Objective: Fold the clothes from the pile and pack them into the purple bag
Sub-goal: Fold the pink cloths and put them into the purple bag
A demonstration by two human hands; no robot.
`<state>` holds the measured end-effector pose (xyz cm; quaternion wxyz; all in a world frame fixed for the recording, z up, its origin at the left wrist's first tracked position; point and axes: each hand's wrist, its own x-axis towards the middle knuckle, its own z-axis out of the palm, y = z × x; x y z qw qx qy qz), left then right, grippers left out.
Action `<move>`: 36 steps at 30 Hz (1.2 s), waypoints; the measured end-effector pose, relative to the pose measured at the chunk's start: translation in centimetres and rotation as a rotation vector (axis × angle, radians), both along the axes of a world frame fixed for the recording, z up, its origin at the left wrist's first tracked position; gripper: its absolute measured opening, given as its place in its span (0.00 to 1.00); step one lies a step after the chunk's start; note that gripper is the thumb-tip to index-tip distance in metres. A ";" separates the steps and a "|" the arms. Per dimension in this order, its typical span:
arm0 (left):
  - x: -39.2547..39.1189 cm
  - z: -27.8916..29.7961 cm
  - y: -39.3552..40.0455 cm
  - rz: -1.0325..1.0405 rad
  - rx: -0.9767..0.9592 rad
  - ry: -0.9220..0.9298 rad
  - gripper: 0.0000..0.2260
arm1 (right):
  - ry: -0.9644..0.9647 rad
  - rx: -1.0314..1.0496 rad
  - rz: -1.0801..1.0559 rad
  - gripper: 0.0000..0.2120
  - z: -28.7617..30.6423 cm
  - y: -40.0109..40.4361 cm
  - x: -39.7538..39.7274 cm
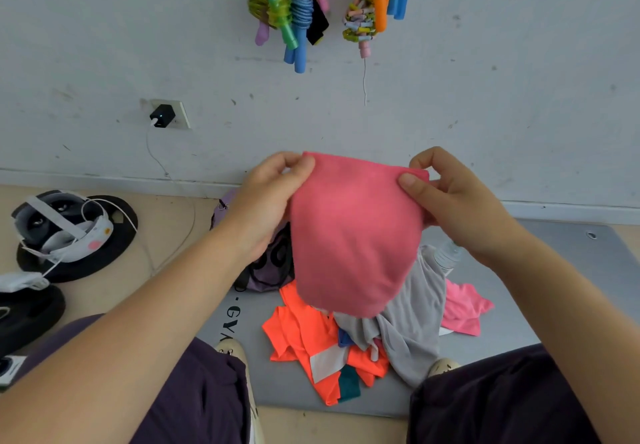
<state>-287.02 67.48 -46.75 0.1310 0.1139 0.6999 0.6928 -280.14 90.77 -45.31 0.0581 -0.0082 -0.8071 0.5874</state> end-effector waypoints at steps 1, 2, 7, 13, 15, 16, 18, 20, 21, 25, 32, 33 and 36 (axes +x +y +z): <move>-0.2 0.2 -0.2 -0.073 0.120 -0.080 0.17 | 0.025 -0.018 -0.029 0.07 0.2 0.0 0.1; -0.3 0.4 -0.5 -0.173 0.156 -0.143 0.24 | 0.048 -0.041 -0.060 0.07 0.3 0.1 0.1; 0.2 -1.1 0.0 -0.300 -0.032 -0.160 0.08 | -0.028 -0.416 -0.047 0.14 -0.1 -0.3 -0.3; -1.3 -1.7 -1.0 -0.264 0.081 -0.108 0.08 | -0.284 -0.379 0.149 0.15 -2.4 -1.0 -0.2; -1.3 -1.8 -1.0 -0.168 -0.063 -0.034 0.10 | -0.201 -0.351 0.074 0.11 -2.5 -0.8 -0.3; -1.3 -1.8 -0.9 -0.102 -0.129 -0.010 0.14 | -0.165 -0.338 0.053 0.10 -2.4 -0.8 -0.3; -1.1 -1.8 -0.7 -0.004 -0.159 -0.015 0.22 | -0.126 -0.323 0.048 0.10 -2.1 -0.9 -0.2; -1.1 -1.6 -0.8 0.004 -0.104 -0.039 0.20 | -0.103 -0.325 0.042 0.11 -1.9 -1.1 -0.1; -1.0 -1.4 -0.8 -0.018 -0.054 -0.059 0.17 | -0.098 -0.317 0.016 0.11 -1.8 -1.1 -0.1; -0.9 -1.0 -0.8 -0.066 0.113 -0.135 0.16 | -0.089 -0.294 -0.127 0.16 -1.9 -0.7 -0.3; -0.8 -0.8 -0.9 0.015 0.011 0.031 0.10 | -0.014 -0.311 -0.048 0.05 -1.3 -0.8 -0.2; -0.8 -0.8 -1.0 -0.013 -0.008 0.047 0.10 | -0.023 -0.312 -0.020 0.07 -1.3 -0.7 -0.2; -0.9 -0.9 -1.2 -0.108 -0.083 0.087 0.17 | -0.050 -0.219 0.056 0.15 -1.2 -0.1 -0.1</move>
